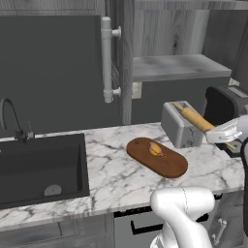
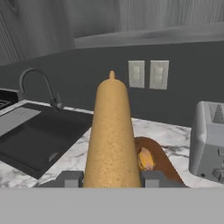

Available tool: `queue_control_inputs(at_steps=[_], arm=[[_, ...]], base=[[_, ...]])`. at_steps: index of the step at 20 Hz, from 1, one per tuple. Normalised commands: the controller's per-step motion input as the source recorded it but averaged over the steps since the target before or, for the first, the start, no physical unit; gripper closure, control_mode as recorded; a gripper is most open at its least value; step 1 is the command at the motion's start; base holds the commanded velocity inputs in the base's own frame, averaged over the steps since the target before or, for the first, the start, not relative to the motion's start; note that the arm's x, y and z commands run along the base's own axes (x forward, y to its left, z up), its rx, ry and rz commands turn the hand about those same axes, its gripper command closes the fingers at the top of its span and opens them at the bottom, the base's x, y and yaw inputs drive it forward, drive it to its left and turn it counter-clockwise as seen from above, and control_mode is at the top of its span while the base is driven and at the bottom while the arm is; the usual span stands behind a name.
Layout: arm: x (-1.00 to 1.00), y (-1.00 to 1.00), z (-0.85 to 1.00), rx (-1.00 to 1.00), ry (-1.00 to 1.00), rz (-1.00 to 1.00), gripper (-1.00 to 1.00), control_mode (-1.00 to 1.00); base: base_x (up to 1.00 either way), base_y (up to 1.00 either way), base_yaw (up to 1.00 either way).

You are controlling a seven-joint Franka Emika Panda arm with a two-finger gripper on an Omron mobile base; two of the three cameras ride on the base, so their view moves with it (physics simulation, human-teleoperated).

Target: Open the cabinet, retrieve the rolling pin, and place it next to the meat on the cutting board to prepare for tenderizing.

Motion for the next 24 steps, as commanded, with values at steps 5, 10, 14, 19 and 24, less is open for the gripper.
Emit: queue_control_inputs(at_steps=[5,10,14,19,24], arm=[[0.25,0.04,-0.26,-0.05,0.0,0.04,1.0,-1.0],[0.3,0.0,-0.24,-0.08,0.02,0.05,1.0,-1.0],[0.26,0.0,-0.28,-0.05,0.02,0.09,1.0,-1.0],[0.16,0.0,-0.29,-0.01,0.08,0.07,1.0,-1.0],[0.01,-0.01,-0.31,0.0,0.06,0.06,1.0,-1.0]], base=[[0.0,0.0,0.0],[0.0,0.0,0.0],[0.0,0.0,0.0],[0.0,0.0,0.0],[0.0,0.0,0.0]])
